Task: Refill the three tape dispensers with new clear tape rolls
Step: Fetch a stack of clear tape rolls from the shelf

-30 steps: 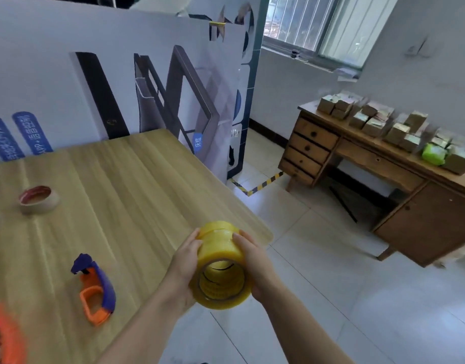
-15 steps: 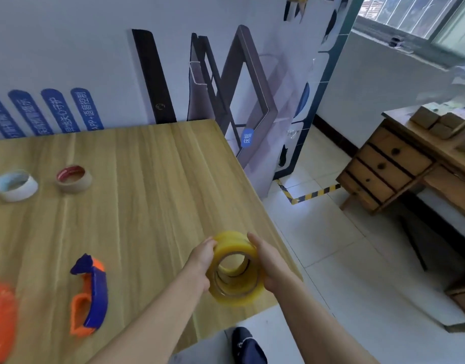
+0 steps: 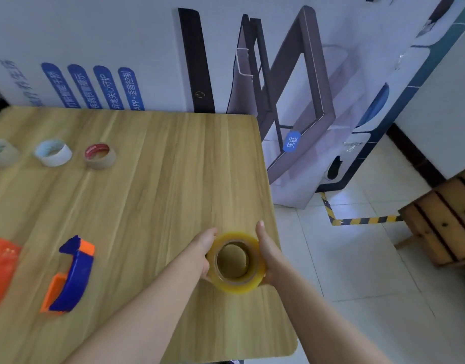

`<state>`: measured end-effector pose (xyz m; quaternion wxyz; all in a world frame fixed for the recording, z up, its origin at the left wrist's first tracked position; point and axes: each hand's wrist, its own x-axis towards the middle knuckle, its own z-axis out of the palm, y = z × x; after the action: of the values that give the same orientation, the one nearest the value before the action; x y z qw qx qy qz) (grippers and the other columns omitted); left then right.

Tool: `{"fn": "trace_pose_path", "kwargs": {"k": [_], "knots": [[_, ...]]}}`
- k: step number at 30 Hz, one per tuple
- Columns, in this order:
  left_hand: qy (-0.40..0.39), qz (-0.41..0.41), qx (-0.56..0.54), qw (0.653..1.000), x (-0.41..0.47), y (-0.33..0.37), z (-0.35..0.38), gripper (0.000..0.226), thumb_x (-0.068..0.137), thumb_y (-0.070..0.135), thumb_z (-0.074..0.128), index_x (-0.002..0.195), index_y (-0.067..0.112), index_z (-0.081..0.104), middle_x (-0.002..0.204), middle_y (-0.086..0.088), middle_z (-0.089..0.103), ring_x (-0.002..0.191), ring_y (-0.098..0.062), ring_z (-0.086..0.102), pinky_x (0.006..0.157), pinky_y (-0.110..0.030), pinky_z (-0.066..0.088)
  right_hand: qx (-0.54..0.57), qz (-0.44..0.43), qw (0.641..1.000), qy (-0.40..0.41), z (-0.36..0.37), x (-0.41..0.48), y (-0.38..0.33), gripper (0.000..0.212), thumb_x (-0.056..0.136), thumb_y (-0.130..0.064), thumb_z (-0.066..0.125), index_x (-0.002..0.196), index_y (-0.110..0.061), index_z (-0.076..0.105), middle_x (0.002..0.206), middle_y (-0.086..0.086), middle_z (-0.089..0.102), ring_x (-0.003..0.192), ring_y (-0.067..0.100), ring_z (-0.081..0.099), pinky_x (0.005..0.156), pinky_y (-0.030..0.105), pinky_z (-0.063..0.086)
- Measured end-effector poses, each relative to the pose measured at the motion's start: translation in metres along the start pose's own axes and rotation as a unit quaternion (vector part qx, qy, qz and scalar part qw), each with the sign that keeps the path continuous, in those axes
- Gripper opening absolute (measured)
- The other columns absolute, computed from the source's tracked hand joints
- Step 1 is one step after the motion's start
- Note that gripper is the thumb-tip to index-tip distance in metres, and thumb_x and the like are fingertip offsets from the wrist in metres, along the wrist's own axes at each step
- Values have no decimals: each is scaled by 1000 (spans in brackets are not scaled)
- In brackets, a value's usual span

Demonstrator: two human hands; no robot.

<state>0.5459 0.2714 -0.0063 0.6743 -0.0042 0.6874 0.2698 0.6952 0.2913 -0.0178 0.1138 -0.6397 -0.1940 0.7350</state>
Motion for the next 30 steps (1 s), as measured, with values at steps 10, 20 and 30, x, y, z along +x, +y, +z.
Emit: {"fn": "trace_pose_path", "kwargs": {"k": [10, 20, 30], "knots": [[-10, 171, 87, 981, 13, -10, -3, 58, 79, 40, 74, 132, 29, 52, 121, 5, 61, 117, -19, 52, 104, -42, 38, -205, -255, 939, 107, 4, 4, 0, 46, 81, -57, 66, 115, -26, 63, 106, -8, 70, 106, 19, 65, 81, 31, 53], [113, 434, 195, 872, -19, -4, -2, 41, 90, 30, 61, 130, 32, 52, 129, 14, 54, 120, -6, 49, 97, -21, 36, -306, -406, 844, 172, 16, -19, -21, 26, 90, -34, 61, 115, -31, 65, 87, -1, 72, 86, 21, 65, 76, 36, 53], [-52, 497, -106, 860, -113, 9, -55, 43, 83, 48, 55, 63, 13, 69, 58, -5, 64, 55, -15, 59, 57, -23, 49, -160, -563, 810, 24, 74, -70, -37, 25, 88, -11, 60, 105, -30, 64, 81, -5, 70, 74, 8, 65, 64, 16, 49]]}}
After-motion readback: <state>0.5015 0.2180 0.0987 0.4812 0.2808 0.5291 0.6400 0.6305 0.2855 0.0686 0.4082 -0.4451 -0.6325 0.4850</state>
